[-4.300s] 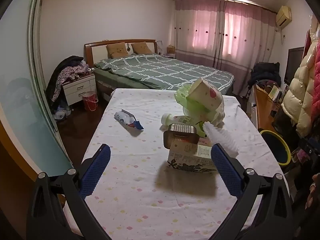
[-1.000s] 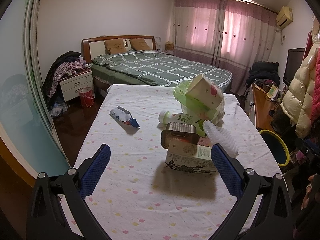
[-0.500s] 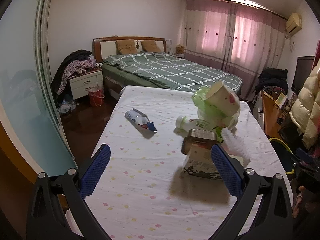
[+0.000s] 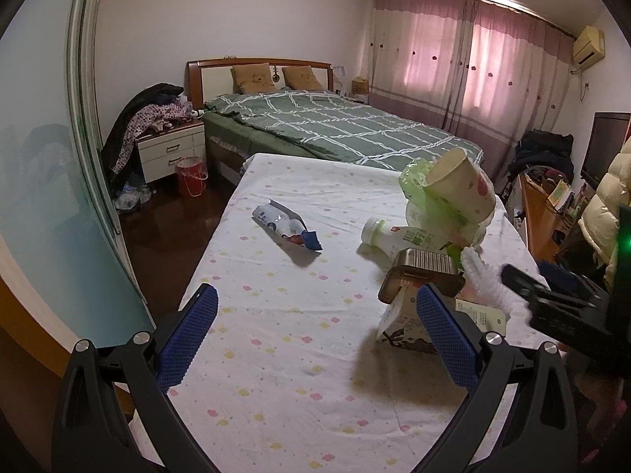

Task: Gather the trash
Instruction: 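Close the right tool on the white bubble-wrap sheet, then carry the bubble wrap with the right tool over the yellow bin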

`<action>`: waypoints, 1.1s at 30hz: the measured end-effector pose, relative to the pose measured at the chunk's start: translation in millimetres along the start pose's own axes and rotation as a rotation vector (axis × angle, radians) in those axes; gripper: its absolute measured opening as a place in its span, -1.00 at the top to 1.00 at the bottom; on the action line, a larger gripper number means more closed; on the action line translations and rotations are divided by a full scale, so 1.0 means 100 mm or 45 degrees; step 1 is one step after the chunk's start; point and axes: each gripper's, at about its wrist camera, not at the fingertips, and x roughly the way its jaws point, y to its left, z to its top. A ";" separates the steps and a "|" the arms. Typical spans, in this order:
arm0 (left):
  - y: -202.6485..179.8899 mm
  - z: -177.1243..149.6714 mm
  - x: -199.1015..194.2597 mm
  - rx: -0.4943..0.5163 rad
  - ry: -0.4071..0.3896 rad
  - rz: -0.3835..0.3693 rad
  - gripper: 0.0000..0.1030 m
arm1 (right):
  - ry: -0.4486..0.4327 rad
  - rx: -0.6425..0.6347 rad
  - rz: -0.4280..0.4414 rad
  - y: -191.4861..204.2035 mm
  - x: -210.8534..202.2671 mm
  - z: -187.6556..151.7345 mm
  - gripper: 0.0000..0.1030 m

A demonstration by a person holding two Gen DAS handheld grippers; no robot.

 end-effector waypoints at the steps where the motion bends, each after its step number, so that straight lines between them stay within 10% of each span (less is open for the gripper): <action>1: 0.00 0.00 0.02 0.002 0.004 -0.001 -0.93 | 0.026 -0.010 0.007 0.04 0.10 0.01 -0.69; 12: 0.01 0.04 0.21 0.000 0.041 -0.031 -0.93 | 0.134 -0.051 -0.049 0.11 0.49 0.02 -0.57; 25: -0.12 0.03 0.24 0.030 0.058 -0.072 -0.93 | 0.097 -0.031 -0.025 -0.04 0.30 0.01 0.67; 33: -0.32 -0.01 0.25 0.077 0.079 -0.122 -0.93 | -0.032 0.017 -0.042 -0.28 -0.10 0.12 0.73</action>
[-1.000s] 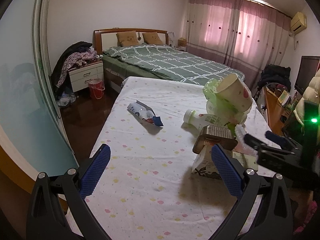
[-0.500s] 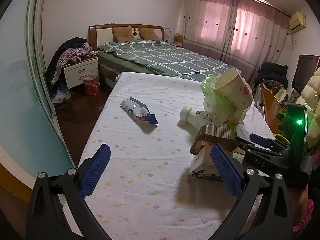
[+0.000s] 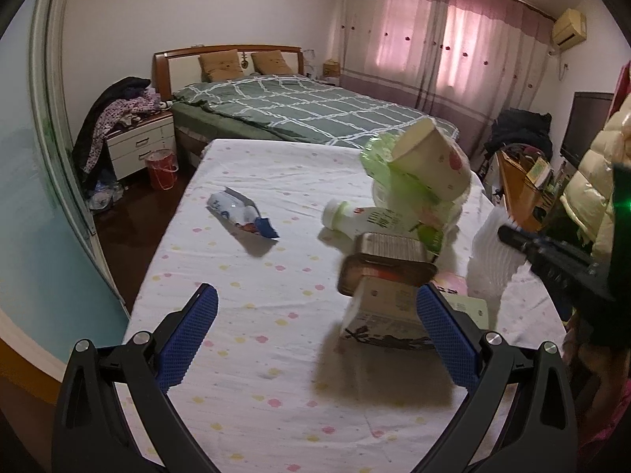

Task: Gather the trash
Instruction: 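Carry the bubble wrap with the right tool over the yellow bin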

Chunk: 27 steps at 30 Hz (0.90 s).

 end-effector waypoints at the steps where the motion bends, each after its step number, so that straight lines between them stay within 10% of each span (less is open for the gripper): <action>1: -0.03 0.00 0.01 0.005 0.004 -0.005 -0.93 | -0.015 0.007 -0.005 -0.04 -0.04 0.01 0.73; 27: -0.65 -0.07 0.45 0.114 0.127 -0.102 -0.93 | -0.123 0.421 -0.462 -2.34 -0.24 -0.07 0.74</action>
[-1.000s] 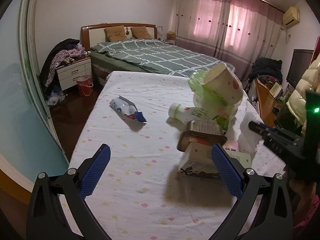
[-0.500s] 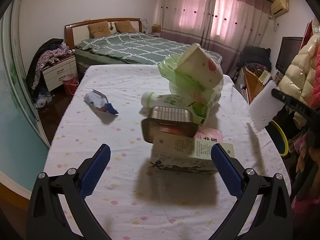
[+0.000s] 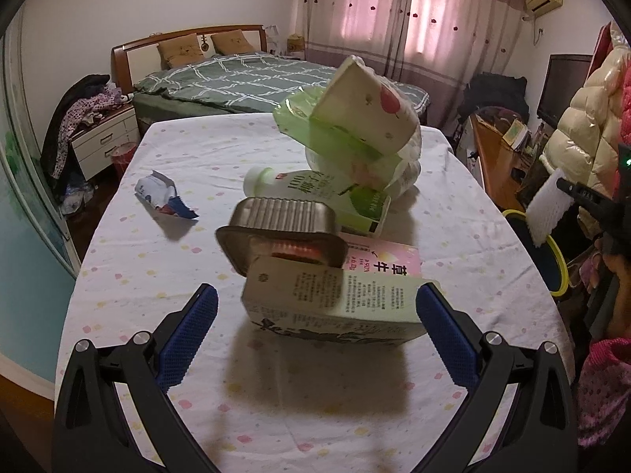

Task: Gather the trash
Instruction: 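Carry the bubble wrap with the right tool over the yellow bin, then open the right tool to drop the bubble wrap while the left tool grasps the brown tin can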

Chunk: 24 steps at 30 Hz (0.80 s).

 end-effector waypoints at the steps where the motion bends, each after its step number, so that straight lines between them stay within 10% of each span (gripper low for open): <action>1: -0.02 0.00 0.01 0.001 0.002 0.001 -0.93 | 0.012 0.014 -0.015 -0.08 0.07 -0.03 0.74; 24: 0.16 0.26 0.36 -0.045 0.026 0.067 -0.93 | 0.116 0.137 -0.088 -0.42 0.36 -0.30 0.28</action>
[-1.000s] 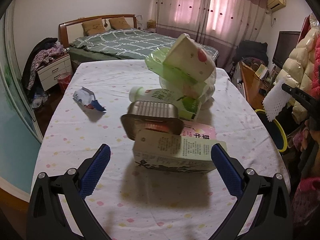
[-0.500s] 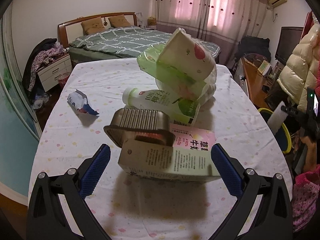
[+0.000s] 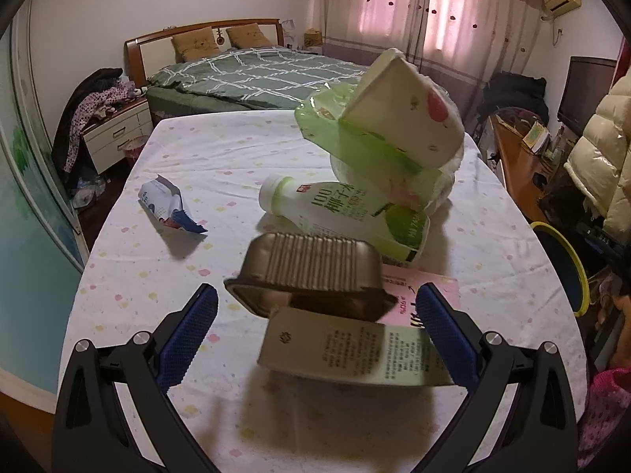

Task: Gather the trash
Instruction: 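Open the right tool to drop the bubble wrap while the left tool grasps the brown tin can, then carry the tin can with the left tool into the bin and open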

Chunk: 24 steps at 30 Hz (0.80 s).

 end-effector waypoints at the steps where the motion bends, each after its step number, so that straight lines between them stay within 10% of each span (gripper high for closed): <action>1: 0.02 0.01 0.00 0.000 -0.003 0.001 -0.93 | 0.001 -0.005 -0.002 0.01 0.00 -0.01 0.28; 10: 0.13 0.13 0.06 0.018 -0.040 0.030 -0.91 | 0.012 -0.019 0.008 0.08 0.01 -0.01 0.28; 17: 0.17 0.17 0.22 0.005 0.010 -0.022 -0.36 | 0.009 -0.021 0.006 0.08 0.01 -0.01 0.28; 24: 0.19 0.26 0.28 0.014 -0.016 -0.006 -0.33 | 0.008 -0.019 0.005 0.09 0.00 -0.02 0.28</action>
